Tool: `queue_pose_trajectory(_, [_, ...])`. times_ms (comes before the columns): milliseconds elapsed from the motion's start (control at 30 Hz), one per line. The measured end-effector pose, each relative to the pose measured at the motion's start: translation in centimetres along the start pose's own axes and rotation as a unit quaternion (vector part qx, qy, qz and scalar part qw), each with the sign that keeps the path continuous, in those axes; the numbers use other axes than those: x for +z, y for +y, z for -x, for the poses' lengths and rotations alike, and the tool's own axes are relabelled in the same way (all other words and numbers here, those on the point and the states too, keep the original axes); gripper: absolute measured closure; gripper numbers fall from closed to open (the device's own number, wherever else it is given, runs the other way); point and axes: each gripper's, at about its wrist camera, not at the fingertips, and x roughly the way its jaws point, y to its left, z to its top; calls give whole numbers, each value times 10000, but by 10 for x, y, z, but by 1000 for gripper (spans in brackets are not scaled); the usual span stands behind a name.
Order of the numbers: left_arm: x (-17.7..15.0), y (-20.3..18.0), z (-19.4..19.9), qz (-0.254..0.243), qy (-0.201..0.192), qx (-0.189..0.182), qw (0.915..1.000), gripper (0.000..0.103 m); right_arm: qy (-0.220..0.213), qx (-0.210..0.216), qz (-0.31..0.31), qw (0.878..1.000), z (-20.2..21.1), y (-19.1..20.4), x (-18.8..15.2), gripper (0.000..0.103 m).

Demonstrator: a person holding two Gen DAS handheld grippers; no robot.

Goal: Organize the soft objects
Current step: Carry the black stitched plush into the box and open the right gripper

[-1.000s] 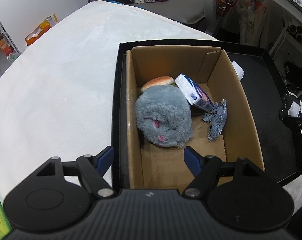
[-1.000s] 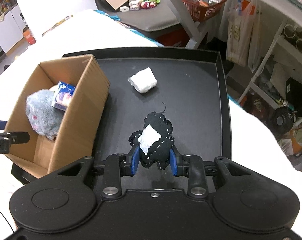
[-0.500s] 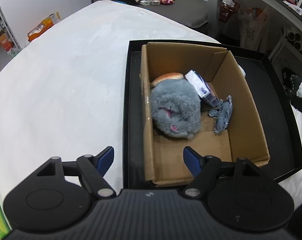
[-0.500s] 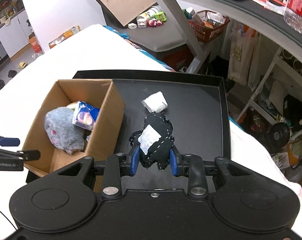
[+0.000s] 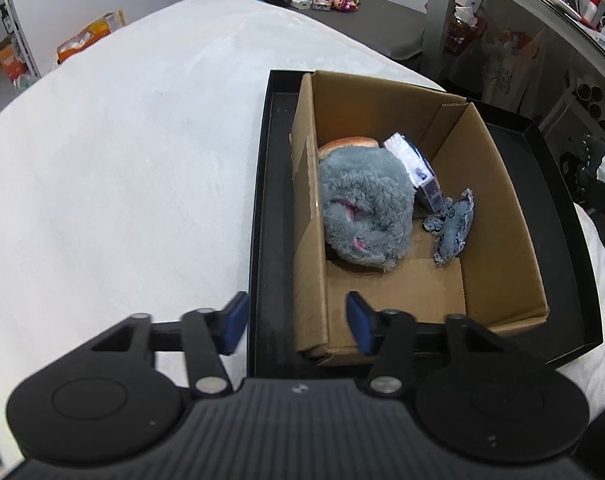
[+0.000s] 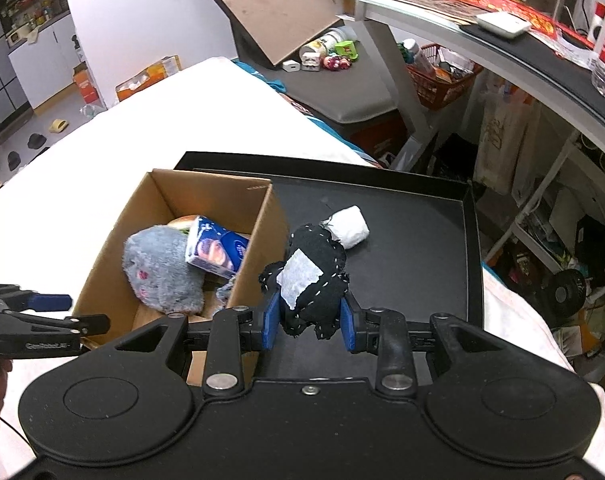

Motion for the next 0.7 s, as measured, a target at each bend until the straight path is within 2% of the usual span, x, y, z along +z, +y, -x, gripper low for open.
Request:
queue_pose_trajectory(67, [-1, 2, -3, 67, 27, -40, 10000, 69, -9, 6, 56, 10000, 1, 4, 2, 72])
queue_pose_trajectory(167, [-3, 6, -4, 207, 7, -142, 9997, 79, -14, 55, 122, 9999, 2, 10, 4, 72])
queue_pose_trajectory(333, [-3, 7, -5, 274, -27, -293, 9992, 87, 1, 267, 264, 9993, 3, 22, 9, 72])
queue_pose_trajectory(700, [-5, 7, -5, 296, -70, -377, 9988, 90, 272, 919, 598, 9936, -13, 58, 18, 72])
